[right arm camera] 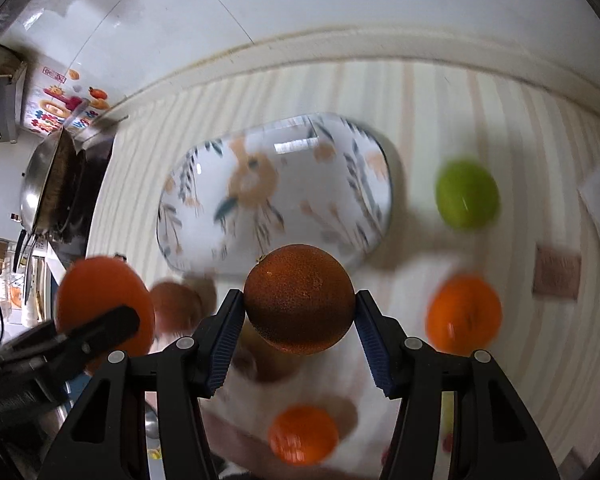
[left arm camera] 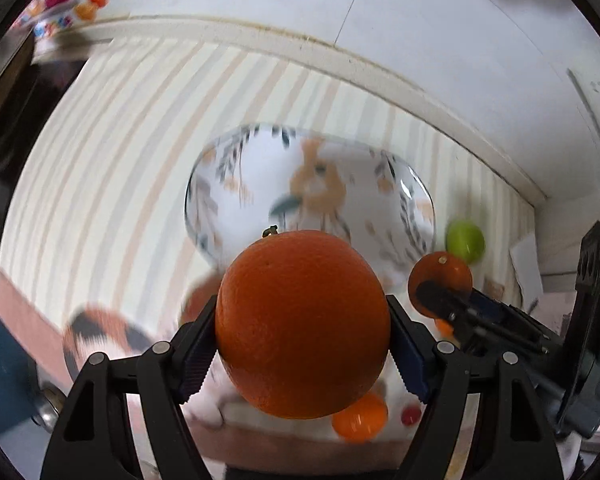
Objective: Organize fruits
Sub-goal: 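Carry both fruits onto the floral plate and open both tools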
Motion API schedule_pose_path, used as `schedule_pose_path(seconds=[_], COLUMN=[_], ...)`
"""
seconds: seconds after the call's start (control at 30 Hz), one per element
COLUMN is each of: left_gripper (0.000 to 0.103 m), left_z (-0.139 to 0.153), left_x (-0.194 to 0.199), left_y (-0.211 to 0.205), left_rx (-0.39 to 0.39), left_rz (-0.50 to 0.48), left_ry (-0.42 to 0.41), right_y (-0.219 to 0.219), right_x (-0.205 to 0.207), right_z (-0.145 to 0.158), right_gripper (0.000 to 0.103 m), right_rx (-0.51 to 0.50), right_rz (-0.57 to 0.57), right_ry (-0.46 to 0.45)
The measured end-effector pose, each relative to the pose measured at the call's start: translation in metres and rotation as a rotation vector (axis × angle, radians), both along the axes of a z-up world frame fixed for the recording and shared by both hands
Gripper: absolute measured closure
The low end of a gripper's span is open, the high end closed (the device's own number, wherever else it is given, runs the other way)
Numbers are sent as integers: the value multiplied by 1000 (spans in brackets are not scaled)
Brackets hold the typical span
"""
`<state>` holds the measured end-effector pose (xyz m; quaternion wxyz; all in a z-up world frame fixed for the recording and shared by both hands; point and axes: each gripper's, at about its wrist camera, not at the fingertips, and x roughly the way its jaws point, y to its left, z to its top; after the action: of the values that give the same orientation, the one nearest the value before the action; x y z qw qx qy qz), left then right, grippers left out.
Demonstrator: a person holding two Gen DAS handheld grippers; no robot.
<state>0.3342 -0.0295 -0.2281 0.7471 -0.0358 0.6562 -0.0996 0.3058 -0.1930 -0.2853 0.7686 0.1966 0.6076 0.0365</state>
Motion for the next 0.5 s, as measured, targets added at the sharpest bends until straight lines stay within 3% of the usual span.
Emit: schedule_pose_path(seconds=[0.23, 0.37, 0.5], left_gripper=[28, 28, 27], left_z=[-46, -74, -89], left_x=[79, 105, 110], left_y=[-8, -14, -16], left_rx=[64, 44, 52], left_rz=[-6, -18, -16], left_ry=[78, 163, 193], right_y=[8, 8, 13], right_x=[72, 95, 114], right_z=[-40, -52, -64], right_gripper=[44, 44, 44], right_rx=[-45, -39, -53], right_rz=[54, 63, 87], right_ry=[39, 52, 69])
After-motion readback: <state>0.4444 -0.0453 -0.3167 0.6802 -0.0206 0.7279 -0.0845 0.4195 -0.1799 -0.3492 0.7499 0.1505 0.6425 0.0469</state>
